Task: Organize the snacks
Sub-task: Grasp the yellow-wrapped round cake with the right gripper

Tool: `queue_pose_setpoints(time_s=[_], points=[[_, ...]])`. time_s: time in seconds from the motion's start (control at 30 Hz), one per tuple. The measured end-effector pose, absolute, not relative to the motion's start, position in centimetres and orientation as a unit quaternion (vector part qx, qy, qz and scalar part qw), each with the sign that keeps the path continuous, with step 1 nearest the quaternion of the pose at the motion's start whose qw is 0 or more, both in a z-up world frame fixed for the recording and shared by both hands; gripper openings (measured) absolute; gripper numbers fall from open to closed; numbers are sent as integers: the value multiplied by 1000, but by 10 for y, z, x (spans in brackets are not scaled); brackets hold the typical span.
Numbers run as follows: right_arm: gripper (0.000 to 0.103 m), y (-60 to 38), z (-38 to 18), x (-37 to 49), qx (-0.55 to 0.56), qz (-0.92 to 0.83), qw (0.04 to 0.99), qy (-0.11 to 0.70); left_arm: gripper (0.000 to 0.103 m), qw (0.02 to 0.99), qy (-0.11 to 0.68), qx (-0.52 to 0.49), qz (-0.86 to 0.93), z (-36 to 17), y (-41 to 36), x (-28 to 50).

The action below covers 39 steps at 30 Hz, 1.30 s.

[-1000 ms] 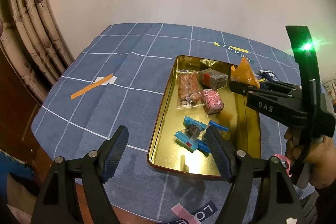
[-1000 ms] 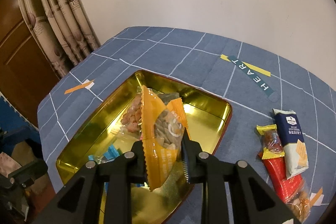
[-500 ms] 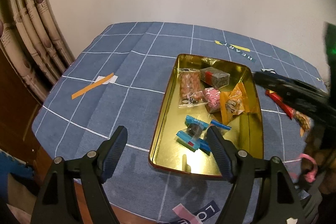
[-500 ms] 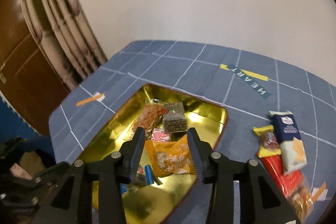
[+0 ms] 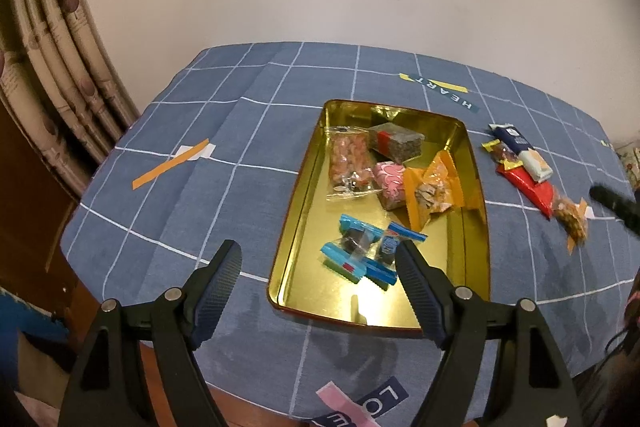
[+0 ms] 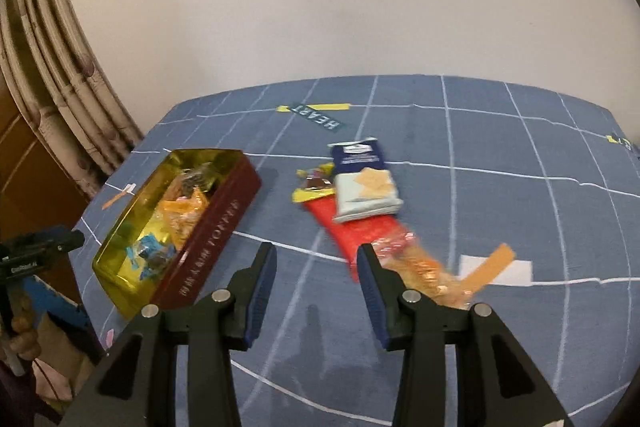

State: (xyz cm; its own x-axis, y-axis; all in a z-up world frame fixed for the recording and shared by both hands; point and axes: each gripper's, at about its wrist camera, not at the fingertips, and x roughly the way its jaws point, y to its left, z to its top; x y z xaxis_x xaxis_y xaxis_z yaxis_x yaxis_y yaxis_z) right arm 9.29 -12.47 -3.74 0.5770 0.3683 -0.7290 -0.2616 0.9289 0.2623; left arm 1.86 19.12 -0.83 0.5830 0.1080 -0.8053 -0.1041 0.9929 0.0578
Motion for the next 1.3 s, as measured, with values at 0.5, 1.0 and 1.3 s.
queue_pose_setpoints(time_s=[0.5, 1.0, 1.3], points=[[43, -33, -69, 181, -70, 233, 852, 464, 77, 884, 465, 10, 54, -17, 190, 23], [24, -32, -89, 216, -29, 233, 837, 495, 77, 878, 476, 30, 48, -27, 181, 25], [24, -189, -52, 61, 74, 112, 890, 436, 77, 883, 467, 40, -23, -9, 149, 12]])
